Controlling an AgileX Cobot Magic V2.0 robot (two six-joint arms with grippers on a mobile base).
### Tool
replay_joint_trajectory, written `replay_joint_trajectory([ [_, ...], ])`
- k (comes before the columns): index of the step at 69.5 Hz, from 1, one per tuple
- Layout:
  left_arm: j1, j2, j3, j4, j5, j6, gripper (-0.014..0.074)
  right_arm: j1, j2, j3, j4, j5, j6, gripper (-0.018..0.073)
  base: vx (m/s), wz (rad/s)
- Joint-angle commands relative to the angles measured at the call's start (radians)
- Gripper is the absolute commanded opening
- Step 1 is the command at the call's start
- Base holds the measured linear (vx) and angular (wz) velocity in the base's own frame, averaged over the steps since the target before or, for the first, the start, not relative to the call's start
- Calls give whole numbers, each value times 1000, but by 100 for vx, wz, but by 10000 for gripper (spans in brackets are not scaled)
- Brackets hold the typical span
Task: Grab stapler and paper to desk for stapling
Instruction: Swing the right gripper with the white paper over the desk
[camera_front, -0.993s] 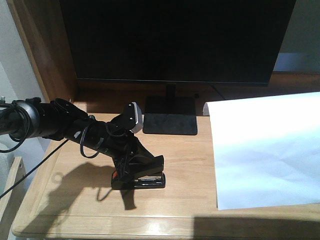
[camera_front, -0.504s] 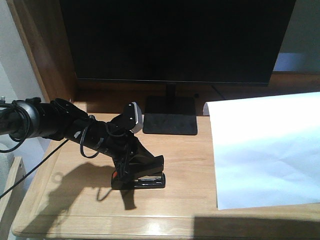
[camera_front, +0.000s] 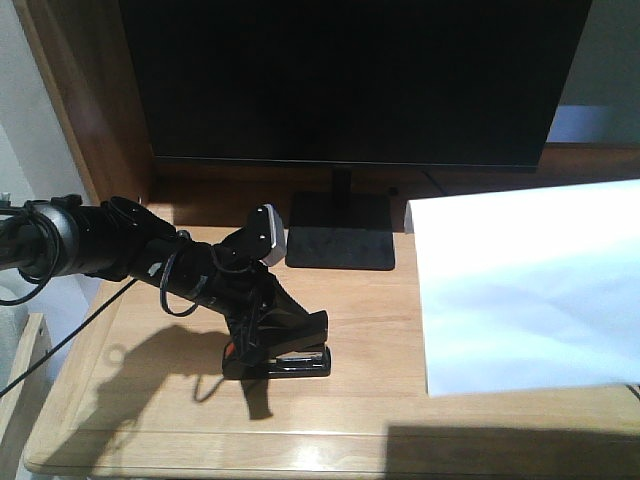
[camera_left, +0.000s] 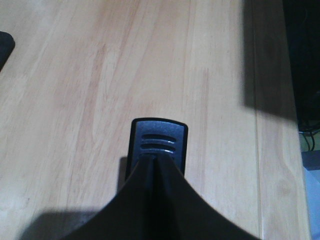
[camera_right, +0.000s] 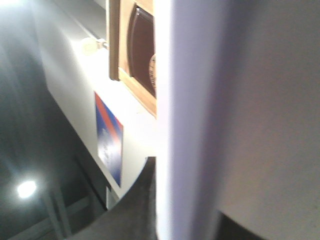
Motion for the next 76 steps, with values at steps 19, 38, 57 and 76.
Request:
replay_joint_trajectory([
  [19, -4, -53, -23, -49, 32, -7, -6, -5, 263, -213, -142, -22, -20, -6, 0, 0],
  [38, -4, -53, -23, -49, 32, -7, -6, -5, 497, -276, -191, -29, 53, -6, 0, 0],
  [57, -4, -53, -23, -49, 32, -7, -6, -45, 674, -308, -280, -49, 113, -6, 0, 0],
  [76, -4, -53, -23, -49, 32, -7, -6, -256, 828, -308, -591, -246, 348, -6, 0, 0],
])
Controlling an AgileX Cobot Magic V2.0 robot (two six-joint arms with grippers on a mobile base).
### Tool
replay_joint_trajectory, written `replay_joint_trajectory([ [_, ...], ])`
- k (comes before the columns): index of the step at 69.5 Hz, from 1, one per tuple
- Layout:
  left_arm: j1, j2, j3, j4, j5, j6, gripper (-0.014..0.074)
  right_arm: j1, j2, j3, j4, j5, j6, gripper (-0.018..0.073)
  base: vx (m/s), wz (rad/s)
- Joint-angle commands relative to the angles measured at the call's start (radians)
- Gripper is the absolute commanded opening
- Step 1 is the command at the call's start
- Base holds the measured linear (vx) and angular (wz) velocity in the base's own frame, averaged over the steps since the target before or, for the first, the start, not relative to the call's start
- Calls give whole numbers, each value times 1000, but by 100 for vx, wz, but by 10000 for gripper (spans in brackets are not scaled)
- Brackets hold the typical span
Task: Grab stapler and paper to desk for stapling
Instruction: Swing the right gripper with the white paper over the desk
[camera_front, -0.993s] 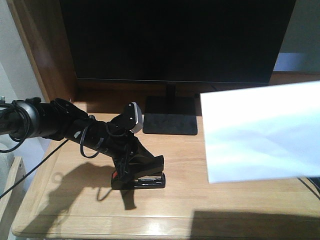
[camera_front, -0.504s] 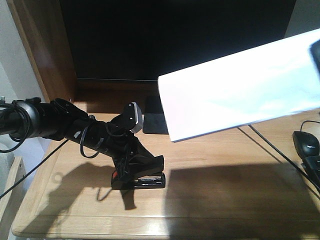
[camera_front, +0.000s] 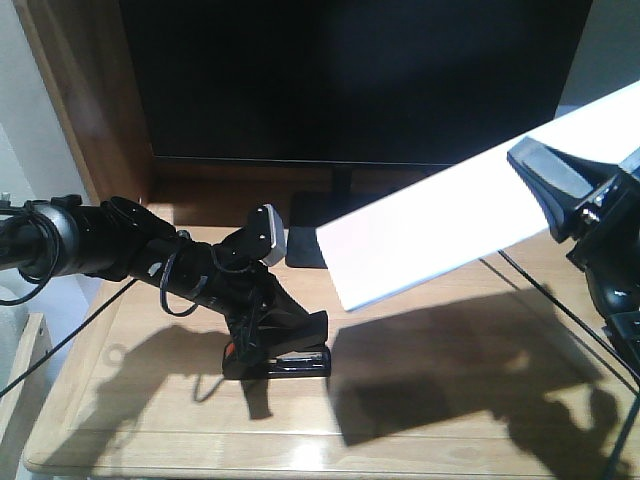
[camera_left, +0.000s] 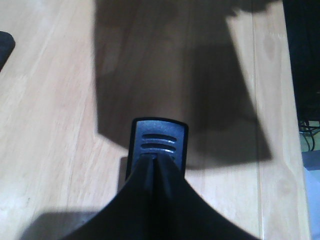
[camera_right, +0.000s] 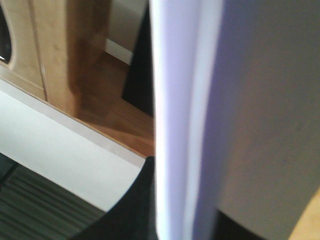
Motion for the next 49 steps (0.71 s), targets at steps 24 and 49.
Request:
replay_joint_trajectory([
  [24, -4, -53, -23, -49, 32, -7, -6, -161, 261, -148, -517, -357, 188, -6, 0, 0],
  [49, -4, -53, -23, -49, 32, -7, -6, -154, 396, -254, -819, -355, 227, -6, 0, 0],
])
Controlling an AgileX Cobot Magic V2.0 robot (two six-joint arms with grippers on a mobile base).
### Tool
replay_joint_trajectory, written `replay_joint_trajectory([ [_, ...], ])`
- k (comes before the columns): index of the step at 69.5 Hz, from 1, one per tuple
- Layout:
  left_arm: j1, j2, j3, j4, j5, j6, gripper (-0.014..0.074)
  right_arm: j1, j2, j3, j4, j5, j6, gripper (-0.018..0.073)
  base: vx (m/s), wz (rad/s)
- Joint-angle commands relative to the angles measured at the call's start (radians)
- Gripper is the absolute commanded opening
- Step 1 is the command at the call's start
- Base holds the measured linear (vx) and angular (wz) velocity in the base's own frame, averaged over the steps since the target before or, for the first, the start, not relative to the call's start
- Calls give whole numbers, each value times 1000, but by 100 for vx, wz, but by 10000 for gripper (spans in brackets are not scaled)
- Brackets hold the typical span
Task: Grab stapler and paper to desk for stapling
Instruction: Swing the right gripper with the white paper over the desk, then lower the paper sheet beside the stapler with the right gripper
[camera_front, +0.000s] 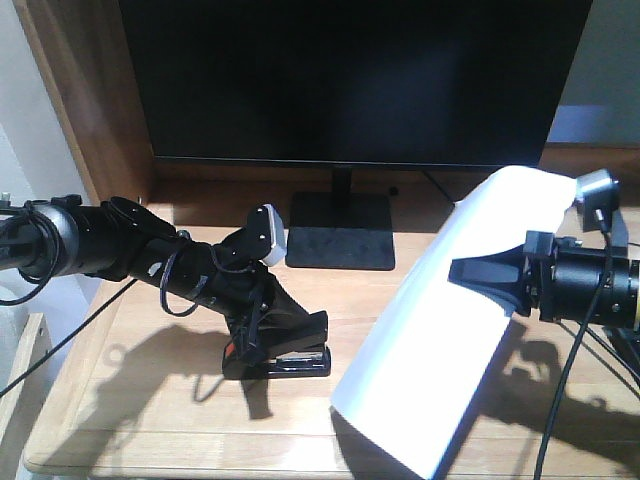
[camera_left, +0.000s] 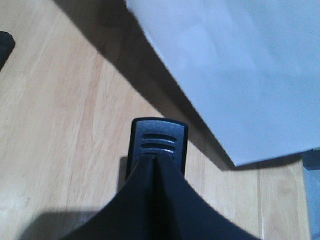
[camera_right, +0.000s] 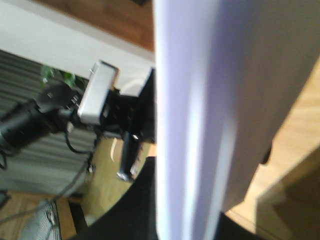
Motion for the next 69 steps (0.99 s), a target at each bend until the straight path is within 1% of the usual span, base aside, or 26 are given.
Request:
replay_joint_trajectory([
  [1, -4, -53, -23, -49, 32, -7, -6, 2, 5, -32, -28, -176, -3, -6, 0, 0],
  [11, -4, -53, -23, -49, 33, -7, -6, 2, 51, -32, -88, -176, -4, -6, 0, 0],
  [31, -4, -53, -23, -49, 34, -7, -6, 6, 130, -32, -124, -176, -18, -6, 0, 0],
  [36, -4, -53, -23, -49, 34, -7, -6, 30, 151, -32, -127, -173, -39, -6, 0, 0],
  [42, -4, -53, -23, -49, 34, -7, -6, 89, 178, -33, -119, -158, -69, -6, 0, 0],
  [53, -4, -53, -23, -49, 34, -7, -6, 179, 217, -65, -114, -74, -86, -6, 0, 0],
  [60, -4, -53, -23, -49, 34, -7, -6, 198, 220, -83, -108, -46, -86, -6, 0, 0],
  [69, -4, -53, -23, -49, 34, -7, -6, 199, 219, -92, -102, -47, -88, -6, 0, 0],
])
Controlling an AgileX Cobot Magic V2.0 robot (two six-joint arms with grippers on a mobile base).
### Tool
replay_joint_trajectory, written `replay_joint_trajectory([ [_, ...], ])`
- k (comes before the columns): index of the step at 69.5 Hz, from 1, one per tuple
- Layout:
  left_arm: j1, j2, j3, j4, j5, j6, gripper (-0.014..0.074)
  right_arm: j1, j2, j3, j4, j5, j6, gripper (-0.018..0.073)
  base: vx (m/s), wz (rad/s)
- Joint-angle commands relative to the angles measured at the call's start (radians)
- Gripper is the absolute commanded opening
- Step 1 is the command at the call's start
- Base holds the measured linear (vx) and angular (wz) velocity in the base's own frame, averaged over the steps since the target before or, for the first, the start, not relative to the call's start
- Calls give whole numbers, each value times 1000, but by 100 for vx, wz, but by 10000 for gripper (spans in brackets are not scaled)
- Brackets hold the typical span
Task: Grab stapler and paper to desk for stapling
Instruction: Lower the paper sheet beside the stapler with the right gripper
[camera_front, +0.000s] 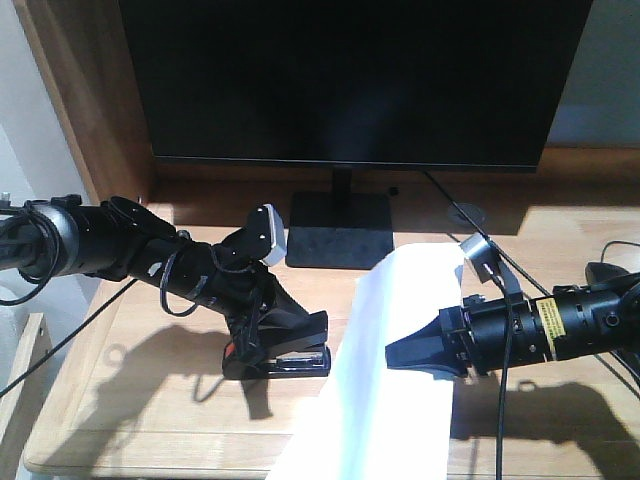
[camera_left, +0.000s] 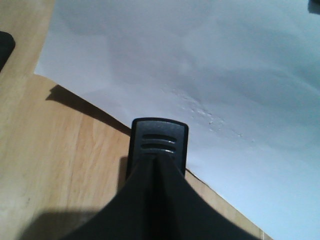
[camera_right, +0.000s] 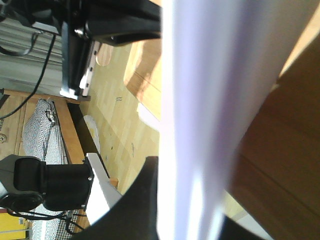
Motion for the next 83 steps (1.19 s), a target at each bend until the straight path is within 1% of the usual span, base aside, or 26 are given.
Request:
replay_joint_trajectory([
  [1, -4, -53, -23, -49, 34, -7, -6, 0, -36, -24, 43, -48, -17, -6, 0, 0],
  [8, -4, -53, -23, -49, 34, -7, -6, 0, -36, -24, 38, -49, -32, -6, 0, 0],
  [20, -4, -53, -23, -49, 34, -7, -6, 0, -38, -24, 41, -67, -101, -6, 0, 0],
  [35, -4, -53, -23, -49, 34, -7, -6, 0, -38, -24, 73, -175, -218, -6, 0, 0],
  [48, -4, -53, -23, -49, 34, -7, -6, 0, -81, -21, 92, -176, -258, -6, 0, 0],
  [65, -4, -53, -23, -49, 34, -7, -6, 0, -117, -21, 88, -161, -239, -6, 0, 0],
  [83, -4, -53, -23, -49, 34, -7, -6, 0, -116, -21, 82, -36, -218, -6, 0, 0],
])
